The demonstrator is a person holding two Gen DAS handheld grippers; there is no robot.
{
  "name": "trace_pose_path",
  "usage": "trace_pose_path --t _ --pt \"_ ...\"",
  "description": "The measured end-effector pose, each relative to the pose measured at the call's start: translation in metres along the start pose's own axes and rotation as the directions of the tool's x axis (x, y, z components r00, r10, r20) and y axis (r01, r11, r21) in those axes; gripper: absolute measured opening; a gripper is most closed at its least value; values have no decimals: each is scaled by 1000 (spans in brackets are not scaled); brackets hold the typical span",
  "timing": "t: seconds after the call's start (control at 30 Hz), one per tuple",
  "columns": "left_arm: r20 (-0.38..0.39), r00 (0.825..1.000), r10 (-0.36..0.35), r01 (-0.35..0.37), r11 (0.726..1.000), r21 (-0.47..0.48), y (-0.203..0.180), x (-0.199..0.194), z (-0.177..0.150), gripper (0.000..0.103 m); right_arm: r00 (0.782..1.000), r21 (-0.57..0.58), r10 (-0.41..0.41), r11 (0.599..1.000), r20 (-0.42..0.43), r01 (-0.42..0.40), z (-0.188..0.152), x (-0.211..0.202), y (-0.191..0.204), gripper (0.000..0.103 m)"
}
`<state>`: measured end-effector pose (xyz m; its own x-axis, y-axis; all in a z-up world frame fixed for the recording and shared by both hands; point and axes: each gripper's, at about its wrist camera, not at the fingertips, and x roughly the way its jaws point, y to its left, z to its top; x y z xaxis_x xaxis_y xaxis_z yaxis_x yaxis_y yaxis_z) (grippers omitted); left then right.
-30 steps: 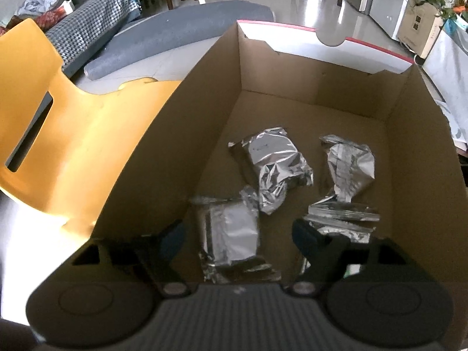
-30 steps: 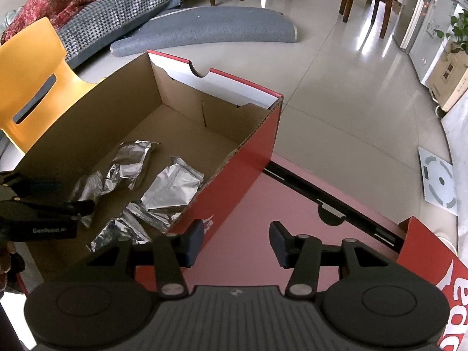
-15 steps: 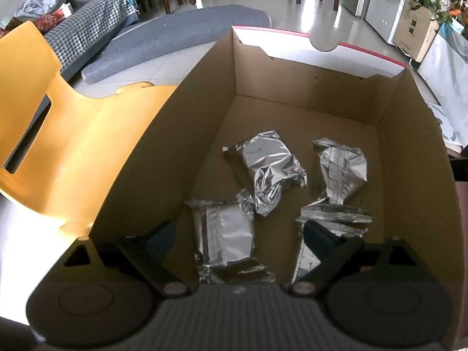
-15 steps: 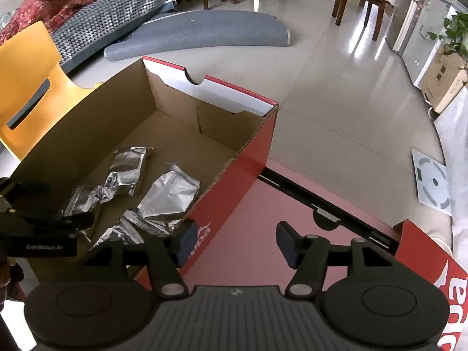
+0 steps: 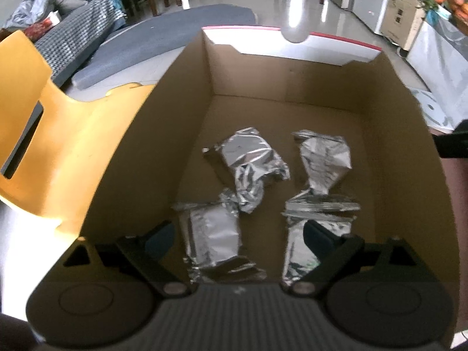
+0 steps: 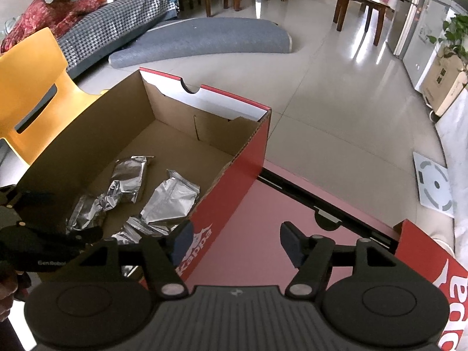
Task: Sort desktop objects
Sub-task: 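Raise the open left gripper out of the cardboard box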
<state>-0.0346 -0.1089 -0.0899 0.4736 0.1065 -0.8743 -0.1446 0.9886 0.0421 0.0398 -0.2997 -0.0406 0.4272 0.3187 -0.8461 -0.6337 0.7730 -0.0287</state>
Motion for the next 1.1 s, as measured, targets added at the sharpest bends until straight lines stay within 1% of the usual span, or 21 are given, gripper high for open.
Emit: trace_pose_path --t 0.1,0.17,0.27,0.5,0.6,0.63,0.7,0.83,0.93,1.1 --pt "5 1000 -24 24 1000 16 -4 -2 3 99 1000 13 -4 1000 7 4 -1 -3 0 73" --pt "10 999 -38 38 999 24 -6 -5 4 102 1000 32 12 999 15 -12 -2 -5 -1 77" --pt "18 998 -59 58 998 31 -8 -9 8 103 999 50 28 998 24 -29 -2 -7 0 81" --pt "32 995 -92 91 994 54 -12 -18 16 103 999 84 29 996 21 -30 0 -7 8 82" --pt "23 993 -113 112 992 53 -13 -19 19 103 999 121 41 992 -24 -38 2 -3 10 83" --pt "20 993 -120 119 991 56 -13 -19 19 103 998 129 50 991 -27 -46 1 -3 10 83" --pt "14 992 -128 127 989 71 -13 -19 21 103 999 123 46 991 -10 -44 1 -5 12 84" --pt "1 990 -140 140 986 94 -13 -20 25 103 1000 112 -20 994 15 18 4 -9 16 84" --pt "-1 989 -147 146 983 115 -13 -22 28 103 999 114 -25 993 26 21 6 -10 17 84" --pt "7 988 -155 152 974 169 -15 -25 37 103 1000 148 -3 989 22 -1 9 -7 17 84"
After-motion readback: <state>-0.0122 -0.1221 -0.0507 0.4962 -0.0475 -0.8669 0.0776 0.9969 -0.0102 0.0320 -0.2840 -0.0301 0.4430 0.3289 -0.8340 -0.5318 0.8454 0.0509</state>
